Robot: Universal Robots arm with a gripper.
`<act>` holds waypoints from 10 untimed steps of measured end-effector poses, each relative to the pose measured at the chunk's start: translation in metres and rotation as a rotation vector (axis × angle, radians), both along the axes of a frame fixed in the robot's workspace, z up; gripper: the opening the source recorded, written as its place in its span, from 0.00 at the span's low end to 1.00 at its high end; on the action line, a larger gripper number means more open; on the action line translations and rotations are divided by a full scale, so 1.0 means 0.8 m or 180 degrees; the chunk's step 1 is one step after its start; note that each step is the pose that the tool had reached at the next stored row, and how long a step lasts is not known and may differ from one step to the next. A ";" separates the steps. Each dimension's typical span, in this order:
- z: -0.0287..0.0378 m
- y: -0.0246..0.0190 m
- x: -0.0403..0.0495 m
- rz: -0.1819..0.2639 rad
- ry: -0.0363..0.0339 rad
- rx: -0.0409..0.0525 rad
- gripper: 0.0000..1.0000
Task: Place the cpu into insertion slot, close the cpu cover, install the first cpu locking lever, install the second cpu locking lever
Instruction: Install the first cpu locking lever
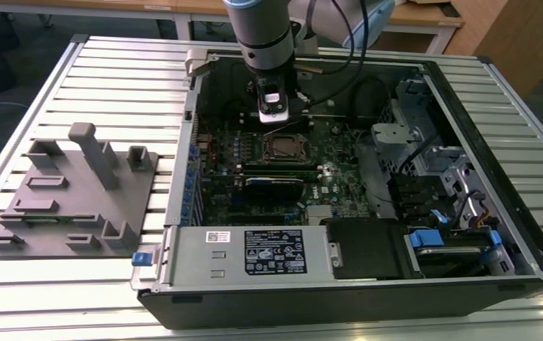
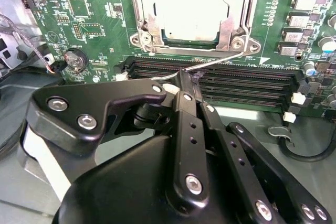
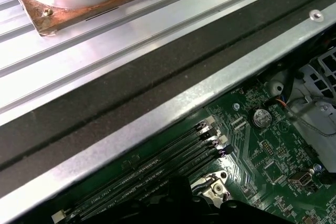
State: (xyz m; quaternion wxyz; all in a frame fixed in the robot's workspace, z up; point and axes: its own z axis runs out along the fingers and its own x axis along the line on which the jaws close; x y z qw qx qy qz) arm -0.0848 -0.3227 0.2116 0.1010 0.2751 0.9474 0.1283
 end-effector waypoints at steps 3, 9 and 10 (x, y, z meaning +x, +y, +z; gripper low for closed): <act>-0.0008 0.0000 0.000 0.0000 0.0000 -0.0001 0.10; -0.0020 0.0001 0.001 -0.0009 -0.0001 -0.0004 0.10; -0.0022 0.0000 0.001 -0.0020 -0.0001 -0.0004 0.10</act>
